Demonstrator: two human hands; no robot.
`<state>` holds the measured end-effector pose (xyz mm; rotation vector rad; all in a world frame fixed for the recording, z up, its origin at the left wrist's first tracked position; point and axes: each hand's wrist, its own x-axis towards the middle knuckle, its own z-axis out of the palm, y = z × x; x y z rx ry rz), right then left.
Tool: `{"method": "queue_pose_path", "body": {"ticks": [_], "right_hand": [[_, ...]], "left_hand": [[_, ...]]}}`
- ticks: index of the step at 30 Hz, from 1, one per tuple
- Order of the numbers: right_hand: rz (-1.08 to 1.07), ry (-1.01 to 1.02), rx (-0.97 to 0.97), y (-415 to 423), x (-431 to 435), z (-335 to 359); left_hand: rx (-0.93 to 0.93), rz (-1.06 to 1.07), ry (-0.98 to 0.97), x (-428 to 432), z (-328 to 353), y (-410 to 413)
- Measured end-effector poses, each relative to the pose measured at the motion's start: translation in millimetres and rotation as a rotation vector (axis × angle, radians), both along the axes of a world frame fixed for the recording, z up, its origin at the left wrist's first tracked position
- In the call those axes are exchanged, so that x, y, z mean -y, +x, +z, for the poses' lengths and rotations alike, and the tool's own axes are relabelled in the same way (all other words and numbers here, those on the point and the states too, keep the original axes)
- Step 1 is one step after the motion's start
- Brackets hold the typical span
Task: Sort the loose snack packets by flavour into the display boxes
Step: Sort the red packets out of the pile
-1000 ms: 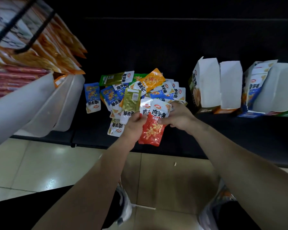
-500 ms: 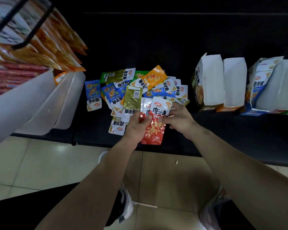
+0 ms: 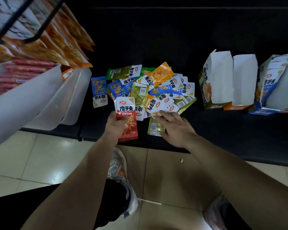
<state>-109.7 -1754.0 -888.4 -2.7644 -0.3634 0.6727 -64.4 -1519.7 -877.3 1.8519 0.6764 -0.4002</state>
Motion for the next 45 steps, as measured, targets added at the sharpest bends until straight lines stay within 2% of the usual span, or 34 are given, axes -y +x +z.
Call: {"method": "queue_pose_path", "body": {"ticks": [3, 10, 12, 16, 17, 21, 24, 27, 33, 37, 39, 41, 43, 45], "right_hand": [[0.043, -0.079, -0.013, -11.0, 1.7, -4.6], [-0.056, -0.202, -0.098, -22.7, 28.6, -3.4], [-0.133, -0.188, -0.044, -21.2, 27.9, 2.0], [-0.254, -0.153, 0.220, -9.1, 1.8, 14.2], [-0.256, -0.157, 0.220, -6.8, -7.5, 14.6], [-0.241, -0.218, 0.024, -3.9, -36.5, -0.4], [-0.262, -0.276, 0.111, -3.1, -38.9, -13.0], [-0.302, -0.243, 0.177, -0.2, -34.5, -16.1], [-0.594, -0.048, 0.130, -1.0, 0.0, -14.3], [-0.782, -0.140, 0.125, -6.6, 28.5, -9.6], [-0.715, -0.219, 0.253, -4.9, 23.3, -3.9], [-0.485, -0.175, 0.330, 4.3, 1.5, 4.6], [-0.199, -0.075, 0.233, 21.2, -29.7, 9.0], [0.016, -0.063, 0.107, 37.9, -58.2, 3.9]], "left_hand": [[-0.002, -0.019, -0.012, 5.2, -1.3, -3.3], [0.024, -0.065, -0.007, 12.0, 0.1, -3.9], [0.017, -0.083, 0.001, 9.4, -1.1, -3.3], [0.010, -0.165, 0.055, 8.3, -7.3, -8.1], [0.006, -0.170, 0.059, 9.8, -9.3, -10.3], [0.009, -0.160, 0.081, 13.4, -14.2, -14.8], [0.011, -0.135, 0.069, 12.1, -12.9, -12.8], [0.017, -0.108, 0.068, 6.7, -12.4, -9.2], [0.030, -0.064, 0.111, -1.7, -7.3, -2.8], [0.038, -0.040, 0.115, -8.0, -0.1, -3.2], [0.028, 0.011, 0.090, -15.3, 6.3, -1.0], [0.026, 0.044, 0.096, -25.6, 11.2, 3.1], [0.042, 0.070, 0.105, -36.4, 13.4, 7.0], [0.049, 0.097, 0.105, -43.2, 15.3, 9.8]]}}
